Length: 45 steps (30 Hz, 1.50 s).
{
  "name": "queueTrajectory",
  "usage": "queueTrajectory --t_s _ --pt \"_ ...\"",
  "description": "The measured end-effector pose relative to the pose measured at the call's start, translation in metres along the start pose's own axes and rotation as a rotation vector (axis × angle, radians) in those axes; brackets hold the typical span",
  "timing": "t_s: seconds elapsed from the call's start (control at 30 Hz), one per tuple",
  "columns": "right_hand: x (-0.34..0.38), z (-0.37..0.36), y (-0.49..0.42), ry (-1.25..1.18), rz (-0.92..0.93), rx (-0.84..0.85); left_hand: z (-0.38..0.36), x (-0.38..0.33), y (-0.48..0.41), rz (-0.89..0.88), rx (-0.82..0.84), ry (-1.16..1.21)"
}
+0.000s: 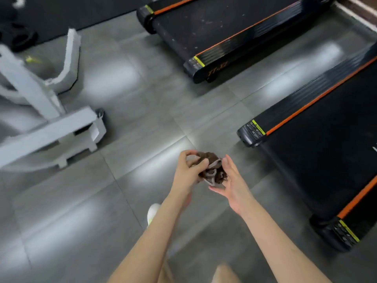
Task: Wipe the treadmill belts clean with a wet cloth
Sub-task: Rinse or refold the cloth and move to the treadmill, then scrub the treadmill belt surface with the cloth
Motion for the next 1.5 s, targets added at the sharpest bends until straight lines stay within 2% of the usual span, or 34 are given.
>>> queueTrajectory --t_s 0.17,0.33,0.43,0.63,0.77,1.03,1.23,1.5 --pt "0.068 -0.01 -0.103 -0.109 0.129 -0.068 0.008 -0.087 -0.117 0.148 0.316 -0.049" --pt "0.137 0.041 -0.214 -0.188 0.24 -0.187 0.005 -0.146 -0.255 0.173 0.405 -0.209" --pt "0.187 0.084 -0.282 -0.173 0.286 -0.262 -0.007 -0.17 -0.35 0.118 0.369 -0.285" --pt "0.287 0.177 -0.421 -0.127 0.282 -0.361 -0.022 -0.204 -0.545 -0.006 0.158 -0.527" --pt "0.355 0.225 -0.5 -0.099 0.288 -0.412 -0.025 -0.221 -0.663 -0.006 0.069 -0.632" --pt "0.509 0.315 -0.675 0.071 0.268 -0.482 -0.052 -0.294 -0.898 -0.092 0.036 -0.64" --pt "0.62 0.405 -0.794 0.234 0.264 -0.543 -0.089 -0.326 -1.062 -0.159 0.087 -0.93" --pt "0.765 0.533 -0.903 0.361 0.371 -0.598 -0.188 -0.343 -1.239 -0.158 -0.009 -0.934"
Point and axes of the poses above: each hand's wrist, its own y-axis away from the middle knuckle, its own z-axis out of the back of the hand, x = y × z, the point moved 4 cm from there along -y, towards the middle knuckle, and after that the axes turned 14 degrees about x, right-handed, at the moved point
